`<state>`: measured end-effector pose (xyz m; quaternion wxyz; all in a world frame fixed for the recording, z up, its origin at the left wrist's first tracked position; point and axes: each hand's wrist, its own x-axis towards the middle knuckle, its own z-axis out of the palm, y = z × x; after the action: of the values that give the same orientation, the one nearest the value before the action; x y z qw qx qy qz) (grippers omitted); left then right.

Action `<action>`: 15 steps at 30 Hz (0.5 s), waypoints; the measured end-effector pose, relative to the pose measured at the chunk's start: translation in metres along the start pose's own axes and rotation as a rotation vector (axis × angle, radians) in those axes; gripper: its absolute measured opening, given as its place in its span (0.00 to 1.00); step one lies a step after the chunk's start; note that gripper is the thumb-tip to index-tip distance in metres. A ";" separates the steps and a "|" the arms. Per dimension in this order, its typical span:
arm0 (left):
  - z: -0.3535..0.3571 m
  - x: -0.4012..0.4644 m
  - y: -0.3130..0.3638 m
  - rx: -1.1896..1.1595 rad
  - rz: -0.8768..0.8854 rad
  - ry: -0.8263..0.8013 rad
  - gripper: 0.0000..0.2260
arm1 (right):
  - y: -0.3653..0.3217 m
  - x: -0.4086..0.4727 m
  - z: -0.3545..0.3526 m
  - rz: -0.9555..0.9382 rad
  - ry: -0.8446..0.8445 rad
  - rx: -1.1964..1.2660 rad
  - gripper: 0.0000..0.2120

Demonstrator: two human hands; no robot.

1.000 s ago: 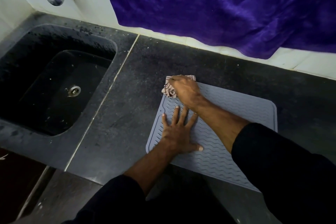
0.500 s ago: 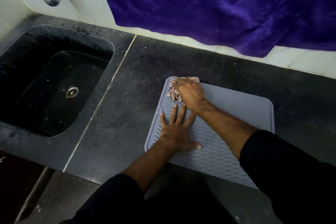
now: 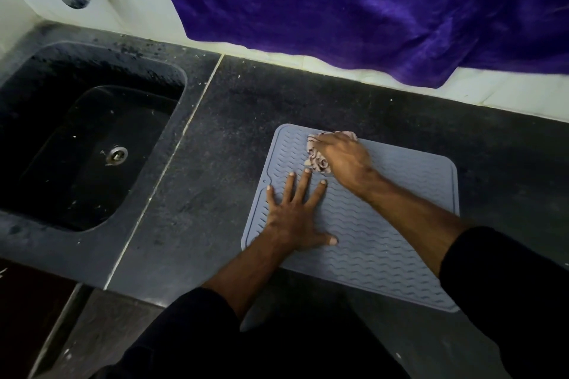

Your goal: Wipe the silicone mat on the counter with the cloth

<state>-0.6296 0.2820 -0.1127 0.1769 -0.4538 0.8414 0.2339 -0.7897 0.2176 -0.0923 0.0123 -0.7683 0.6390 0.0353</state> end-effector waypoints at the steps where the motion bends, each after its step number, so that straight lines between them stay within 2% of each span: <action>1: 0.000 0.000 0.000 -0.002 -0.001 0.001 0.55 | 0.006 -0.004 0.000 0.026 -0.009 -0.007 0.28; 3: 0.000 0.000 0.000 -0.001 -0.003 0.006 0.55 | 0.011 -0.010 -0.002 0.081 -0.021 0.008 0.29; 6: -0.001 -0.003 0.001 -0.018 -0.004 0.035 0.55 | 0.004 -0.005 -0.007 0.155 0.002 0.068 0.23; 10: 0.006 -0.015 0.003 -0.089 -0.041 0.113 0.53 | -0.017 0.001 -0.006 0.039 0.101 0.235 0.23; 15: 0.009 -0.027 -0.006 -0.119 -0.098 0.048 0.52 | -0.069 0.014 -0.002 -0.080 0.015 0.314 0.19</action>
<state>-0.6095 0.3025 -0.1081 0.1409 -0.5098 0.8068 0.2635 -0.7189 0.2168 -0.0930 0.1287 -0.7819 0.6058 -0.0713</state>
